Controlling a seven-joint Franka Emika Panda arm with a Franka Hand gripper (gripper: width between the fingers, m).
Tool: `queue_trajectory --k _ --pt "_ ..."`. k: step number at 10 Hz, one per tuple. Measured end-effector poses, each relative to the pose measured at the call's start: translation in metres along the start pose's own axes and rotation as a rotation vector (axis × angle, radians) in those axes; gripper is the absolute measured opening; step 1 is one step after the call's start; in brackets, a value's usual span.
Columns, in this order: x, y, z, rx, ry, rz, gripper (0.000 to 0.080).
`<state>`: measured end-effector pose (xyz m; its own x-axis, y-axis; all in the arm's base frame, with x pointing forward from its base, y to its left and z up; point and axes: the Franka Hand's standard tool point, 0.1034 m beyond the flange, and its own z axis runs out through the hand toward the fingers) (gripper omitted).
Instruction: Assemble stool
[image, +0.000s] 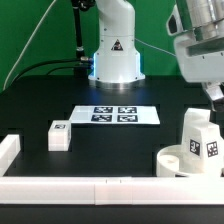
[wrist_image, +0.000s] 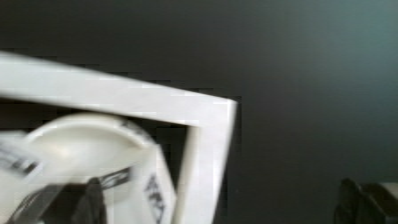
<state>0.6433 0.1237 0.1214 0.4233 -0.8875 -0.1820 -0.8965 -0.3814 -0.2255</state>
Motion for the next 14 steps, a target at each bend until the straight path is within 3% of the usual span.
queue_trajectory --k 1,2,3,4,7,8,11,14 --pt "0.0 -0.003 -0.009 -0.035 0.014 -0.196 0.0649" --pt "0.004 -0.002 -0.008 -0.048 0.018 -0.394 0.0649" --pt "0.011 0.003 -0.001 -0.067 0.004 -0.546 0.0649" --pt "0.006 0.004 0.004 -0.094 0.012 -0.629 0.0649" --pt "0.007 0.004 0.004 -0.098 0.005 -0.796 0.0649" --pt "0.011 0.009 0.007 -0.165 0.021 -1.079 0.0649" --pt "0.027 0.022 0.017 -0.272 -0.016 -1.616 0.0649" --pt "0.032 0.024 0.018 -0.278 -0.024 -1.659 0.0649"
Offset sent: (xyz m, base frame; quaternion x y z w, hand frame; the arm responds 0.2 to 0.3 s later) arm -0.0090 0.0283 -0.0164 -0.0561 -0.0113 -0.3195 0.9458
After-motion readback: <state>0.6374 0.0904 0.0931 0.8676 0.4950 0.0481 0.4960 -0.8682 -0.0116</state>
